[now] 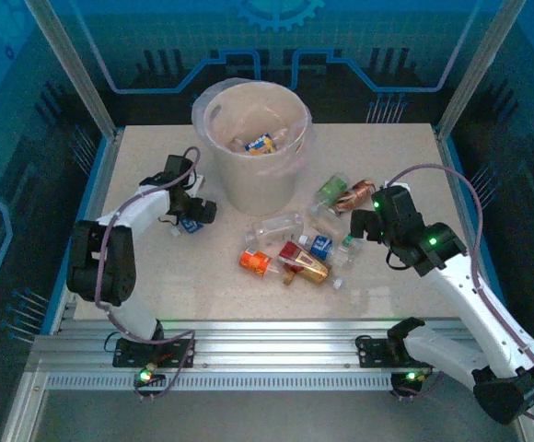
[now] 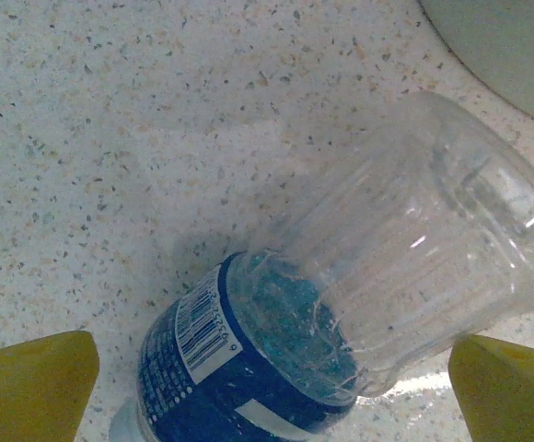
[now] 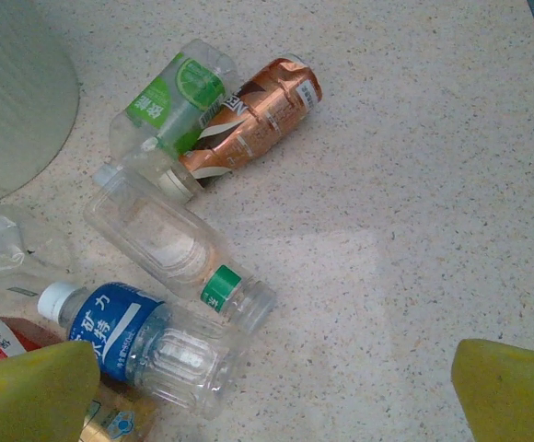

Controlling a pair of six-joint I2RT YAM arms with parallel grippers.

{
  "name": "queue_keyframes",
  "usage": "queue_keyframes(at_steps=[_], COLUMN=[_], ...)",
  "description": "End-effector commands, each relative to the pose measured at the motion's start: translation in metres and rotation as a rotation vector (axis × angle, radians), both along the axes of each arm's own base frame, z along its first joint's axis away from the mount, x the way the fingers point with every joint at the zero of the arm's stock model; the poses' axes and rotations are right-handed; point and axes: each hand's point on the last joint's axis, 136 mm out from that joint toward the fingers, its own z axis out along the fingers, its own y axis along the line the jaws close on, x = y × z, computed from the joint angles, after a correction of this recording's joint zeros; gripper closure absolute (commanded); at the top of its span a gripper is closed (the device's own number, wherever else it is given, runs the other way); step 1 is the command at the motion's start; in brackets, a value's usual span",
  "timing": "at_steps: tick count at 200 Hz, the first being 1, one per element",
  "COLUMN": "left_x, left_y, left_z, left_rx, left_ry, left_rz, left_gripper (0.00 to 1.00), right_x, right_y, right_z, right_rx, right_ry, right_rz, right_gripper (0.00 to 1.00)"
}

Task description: Put the plastic bottles in the bin

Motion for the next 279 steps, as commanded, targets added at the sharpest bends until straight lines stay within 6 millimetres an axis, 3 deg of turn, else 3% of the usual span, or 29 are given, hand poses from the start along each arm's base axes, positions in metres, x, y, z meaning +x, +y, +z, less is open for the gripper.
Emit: queue_keyframes(at_steps=[1,64,117,166,176,200,229,254,279], left_x=[0.007,0.013,0.003,-0.003,-0.003,-0.003,-0.006,-0.011,-0.017], left_y=[0.0,0.006,0.009,0.014,0.015,0.018,0.022,0.024,0.019], left_z=[-0.005,-0.03,-0.046,-0.036,-0.027,-0.001,0.049,0.11,0.188], left_rx=[0.026,0.042,0.035,0.04,0.042,0.038,0.026,-0.006,-0.058], left_ry=[0.02,0.093,0.148,0.132,0.113,0.051,-0.06,-0.209,-0.405], left_rz=[-0.026,0.062,0.135,0.18,0.191,0.211,0.244,0.256,0.232], left_gripper=[0.01,0.02,0.29,0.37,0.42,0.43,0.44,0.44,0.46], right_x=[0.002,0.001,0.0,-0.002,-0.002,-0.003,-0.005,-0.006,-0.006], right_y=[-0.002,-0.004,-0.005,-0.006,-0.006,-0.008,-0.01,-0.011,-0.013], right_z=[0.01,0.008,0.005,0.004,0.005,0.005,0.007,0.009,0.011], right_rx=[0.009,0.003,0.003,0.002,0.003,0.004,0.001,0.004,0.007], right_ry=[-0.02,-0.014,-0.011,-0.011,-0.013,-0.018,-0.024,-0.034,-0.046], right_rz=[-0.013,-0.02,-0.025,-0.028,-0.026,-0.032,-0.035,-0.038,-0.049], right_gripper=[0.0,0.0,0.0,0.0,0.0,0.0,0.0,0.0,0.0])
